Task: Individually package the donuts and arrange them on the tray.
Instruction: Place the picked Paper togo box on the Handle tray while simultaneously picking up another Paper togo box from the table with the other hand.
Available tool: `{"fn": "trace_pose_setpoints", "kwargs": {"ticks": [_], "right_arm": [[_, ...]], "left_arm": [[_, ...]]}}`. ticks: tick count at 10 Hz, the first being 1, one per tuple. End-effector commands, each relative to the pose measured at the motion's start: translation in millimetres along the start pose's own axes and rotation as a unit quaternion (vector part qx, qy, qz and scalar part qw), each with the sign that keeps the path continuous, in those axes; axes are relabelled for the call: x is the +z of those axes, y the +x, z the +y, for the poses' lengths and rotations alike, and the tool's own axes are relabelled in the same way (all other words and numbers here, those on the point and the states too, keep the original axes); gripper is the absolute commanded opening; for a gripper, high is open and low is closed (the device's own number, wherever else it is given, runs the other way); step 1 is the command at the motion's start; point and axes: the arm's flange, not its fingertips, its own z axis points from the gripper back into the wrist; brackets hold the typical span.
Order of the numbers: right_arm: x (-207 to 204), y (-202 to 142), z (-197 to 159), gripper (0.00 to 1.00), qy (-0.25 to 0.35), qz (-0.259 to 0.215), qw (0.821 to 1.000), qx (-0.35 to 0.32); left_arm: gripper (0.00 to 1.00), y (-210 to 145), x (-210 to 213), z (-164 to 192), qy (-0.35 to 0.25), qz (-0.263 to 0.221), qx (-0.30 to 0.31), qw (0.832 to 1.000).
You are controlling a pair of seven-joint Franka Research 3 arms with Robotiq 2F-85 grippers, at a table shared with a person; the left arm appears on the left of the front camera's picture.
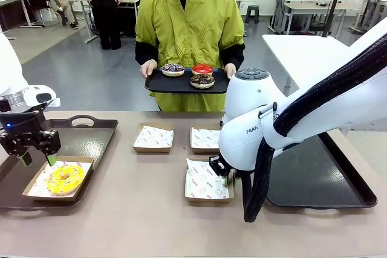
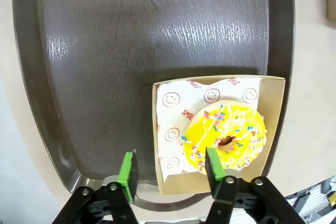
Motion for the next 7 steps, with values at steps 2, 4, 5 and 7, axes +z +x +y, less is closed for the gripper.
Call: {"fn": "trace_pose_setpoints", "kwargs": {"ticks": [2,4,5,7], "right_arm": [[-4.7,0.6,4.3,0.0,-0.002,-0.01,1.0,-0.006],[-6.2,1.0,5.4,0.0,-0.004,-0.011,1.0,-0.009],[-5.8,1.4,5.0,0.0,-0.009,-0.011,1.0,-0.022],[3.9,0.2,3.8,0.0,-0.013,0.003,1.0,-0.028]], "left_arm": [[1.0,2.8,3.1,-2.7,-0.013,0.007,0.006,1.0],[1.0,2.8,4.0,-2.1,-0.017,0.009,0.006,1.0],[1.0,3.1,4.3,-1.9,-0.02,0.009,0.005,1.0],[1.0,3.3,11.8,4.7,-0.061,0.025,-0.005,0.998]]}}
